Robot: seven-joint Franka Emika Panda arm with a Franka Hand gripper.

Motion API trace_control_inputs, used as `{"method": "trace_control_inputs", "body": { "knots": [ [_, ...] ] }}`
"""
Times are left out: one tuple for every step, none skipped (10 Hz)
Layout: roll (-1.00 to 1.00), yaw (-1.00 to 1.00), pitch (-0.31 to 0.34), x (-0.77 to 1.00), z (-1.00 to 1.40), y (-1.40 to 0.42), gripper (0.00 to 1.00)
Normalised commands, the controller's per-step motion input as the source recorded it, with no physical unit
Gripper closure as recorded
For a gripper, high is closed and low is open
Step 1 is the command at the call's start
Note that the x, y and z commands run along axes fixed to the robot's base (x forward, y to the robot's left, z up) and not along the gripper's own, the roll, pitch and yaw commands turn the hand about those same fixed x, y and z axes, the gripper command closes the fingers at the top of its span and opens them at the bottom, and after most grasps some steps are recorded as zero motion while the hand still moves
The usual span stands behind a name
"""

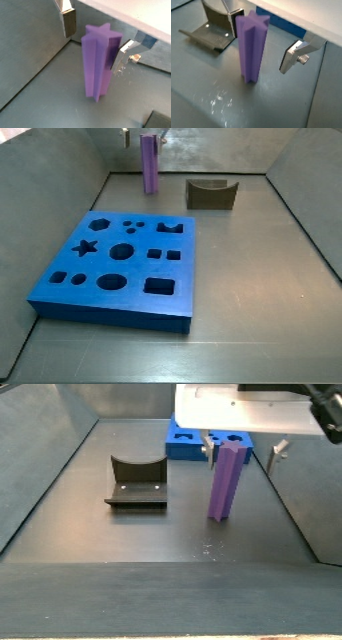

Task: Pick up the star object. Move up. Move to above the board. Insert the star object.
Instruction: Pick up the star object.

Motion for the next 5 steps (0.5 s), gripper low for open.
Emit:
{"method": "trace_control_inputs", "body": {
  "knots": [
    [0.0, 0.0, 0.0, 0.0, 0.0, 0.0, 1.0],
    [0.0, 0.0, 0.0, 0.0, 0.0, -0.01, 1.0],
    [0.0, 0.0, 0.0, 0.0, 0.0, 0.0, 1.0],
    [0.0, 0.0, 0.0, 0.0, 0.0, 0.0, 1.0],
    [0.0, 0.0, 0.0, 0.0, 0.0, 0.0, 1.0]
  ]
}}
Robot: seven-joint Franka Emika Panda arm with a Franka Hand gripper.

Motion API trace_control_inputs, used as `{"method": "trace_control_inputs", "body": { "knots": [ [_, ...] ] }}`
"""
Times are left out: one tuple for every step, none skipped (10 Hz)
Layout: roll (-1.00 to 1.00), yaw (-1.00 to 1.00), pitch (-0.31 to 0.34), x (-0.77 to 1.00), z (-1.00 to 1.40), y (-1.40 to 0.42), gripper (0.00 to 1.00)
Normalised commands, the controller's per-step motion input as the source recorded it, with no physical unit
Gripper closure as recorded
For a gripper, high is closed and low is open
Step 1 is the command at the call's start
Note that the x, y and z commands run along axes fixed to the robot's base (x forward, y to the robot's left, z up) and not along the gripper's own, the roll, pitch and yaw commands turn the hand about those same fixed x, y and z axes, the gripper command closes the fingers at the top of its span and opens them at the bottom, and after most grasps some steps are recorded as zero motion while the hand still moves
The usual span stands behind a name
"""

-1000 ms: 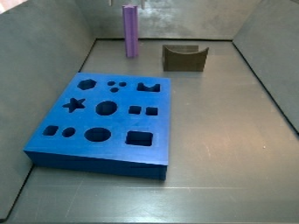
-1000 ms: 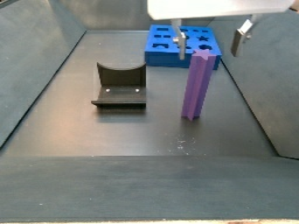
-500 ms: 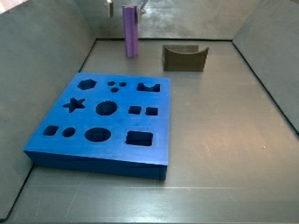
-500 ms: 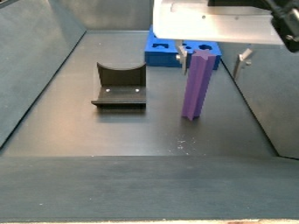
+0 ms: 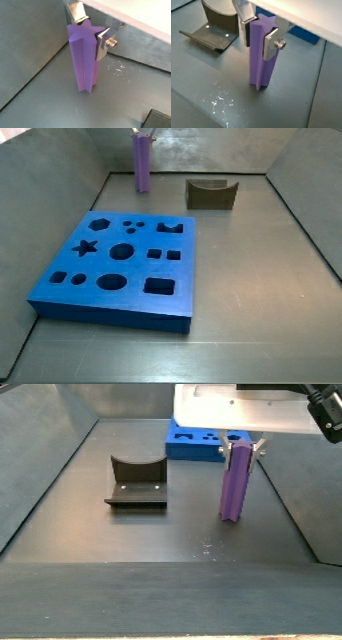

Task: Pick up the star object. Move up. Move to above the board. Insert the star object.
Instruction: Pick up the star object.

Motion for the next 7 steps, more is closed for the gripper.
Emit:
{"method": "trace_control_inputs", "body": {
  "knots": [
    [0.0, 0.0, 0.0, 0.0, 0.0, 0.0, 1.0],
    [0.0, 0.0, 0.0, 0.0, 0.0, 0.0, 1.0],
    [0.0, 0.0, 0.0, 0.0, 0.0, 0.0, 1.0],
    [0.0, 0.0, 0.0, 0.0, 0.0, 0.0, 1.0],
    [0.0, 0.0, 0.0, 0.0, 0.0, 0.0, 1.0],
    [0.0, 0.0, 0.0, 0.0, 0.0, 0.0, 1.0],
    [0.0, 0.0, 0.0, 0.0, 0.0, 0.0, 1.0]
  ]
}}
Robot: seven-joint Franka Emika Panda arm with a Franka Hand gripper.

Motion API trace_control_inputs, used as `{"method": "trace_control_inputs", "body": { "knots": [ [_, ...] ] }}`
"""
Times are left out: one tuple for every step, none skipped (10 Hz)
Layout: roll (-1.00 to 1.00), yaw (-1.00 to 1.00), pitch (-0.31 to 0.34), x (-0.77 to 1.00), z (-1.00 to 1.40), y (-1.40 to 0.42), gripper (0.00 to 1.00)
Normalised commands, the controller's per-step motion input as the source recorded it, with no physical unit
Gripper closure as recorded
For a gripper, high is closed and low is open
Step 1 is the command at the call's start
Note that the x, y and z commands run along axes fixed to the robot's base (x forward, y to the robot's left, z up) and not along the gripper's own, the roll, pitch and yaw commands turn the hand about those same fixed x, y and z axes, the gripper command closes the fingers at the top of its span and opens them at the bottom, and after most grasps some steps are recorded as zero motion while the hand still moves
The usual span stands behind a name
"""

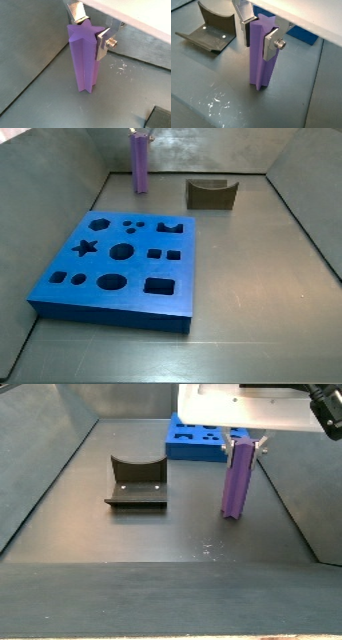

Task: Pick up the star object. Move up. Move to above the board. Insert the star object.
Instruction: Pick up the star object, then move up, then move to above the board.

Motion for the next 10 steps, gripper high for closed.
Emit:
{"method": "trace_control_inputs", "body": {
  "knots": [
    [0.0, 0.0, 0.0, 0.0, 0.0, 0.0, 1.0],
    [0.0, 0.0, 0.0, 0.0, 0.83, 0.0, 1.0],
    [0.0, -0.03, 0.052, -0.05, 0.83, 0.0, 1.0],
    [0.01, -0.03, 0.073, -0.07, 0.74, 0.0, 1.0],
    [0.02, -0.03, 0.075, -0.05, 0.61, 0.01, 1.0],
    [0.05, -0.02, 0.08, -0.03, 0.41, 0.01, 1.0],
    [0.06, -0.01, 0.086, -0.01, 0.25, 0.01, 1.0],
    [-0.02, 0.07, 0.143, 0.25, 1.0, -0.14, 1.0],
    [-0.02, 0.07, 0.161, 0.26, 1.0, -0.15, 1.0],
    [-0.02, 0.06, 0.166, 0.24, 1.0, -0.14, 1.0]
  ]
}}
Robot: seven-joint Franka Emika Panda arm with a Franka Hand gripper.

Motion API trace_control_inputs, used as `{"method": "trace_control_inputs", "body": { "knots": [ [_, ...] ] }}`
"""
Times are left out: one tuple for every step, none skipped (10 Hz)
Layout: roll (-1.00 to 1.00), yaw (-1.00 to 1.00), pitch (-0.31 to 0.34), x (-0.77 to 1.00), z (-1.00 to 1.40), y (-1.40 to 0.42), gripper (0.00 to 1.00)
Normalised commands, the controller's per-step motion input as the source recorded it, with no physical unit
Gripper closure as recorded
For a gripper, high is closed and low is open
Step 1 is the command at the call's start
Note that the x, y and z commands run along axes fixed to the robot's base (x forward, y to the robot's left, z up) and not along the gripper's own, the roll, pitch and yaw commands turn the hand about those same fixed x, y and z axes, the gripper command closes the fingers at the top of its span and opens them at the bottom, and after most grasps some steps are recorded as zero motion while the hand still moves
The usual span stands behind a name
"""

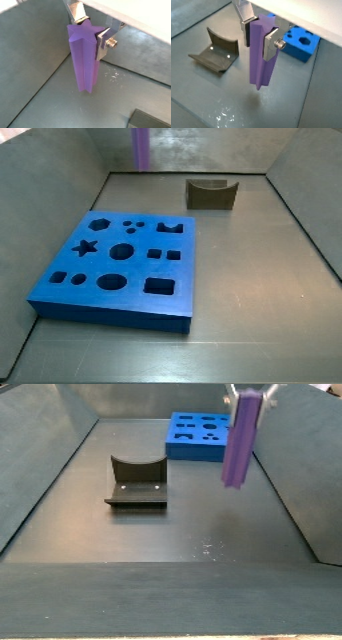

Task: Pick up the star object. Move up. Move to above the board. Insert the star object.
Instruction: Move to above the board.

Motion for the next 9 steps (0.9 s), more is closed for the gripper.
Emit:
{"method": "trace_control_inputs", "body": {
  "knots": [
    [-0.01, 0.04, 0.133, 0.21, 1.0, -0.11, 1.0],
    [0.0, 0.03, 0.104, 0.19, 1.0, -0.1, 1.0],
    [0.0, 0.02, 0.085, 0.15, 1.0, -0.09, 1.0],
    [0.01, 0.02, 0.08, 0.14, 1.0, -0.08, 1.0],
    [0.01, 0.02, 0.082, 0.12, 1.0, -0.07, 1.0],
    [0.02, 0.01, 0.09, 0.08, 0.84, -0.05, 1.0],
    [0.02, 0.01, 0.096, 0.05, 0.68, -0.03, 1.0],
    [0.03, 0.01, 0.092, 0.03, 0.47, -0.02, 1.0],
    [0.04, 0.01, 0.091, 0.02, 0.31, -0.01, 1.0]
  ]
}}
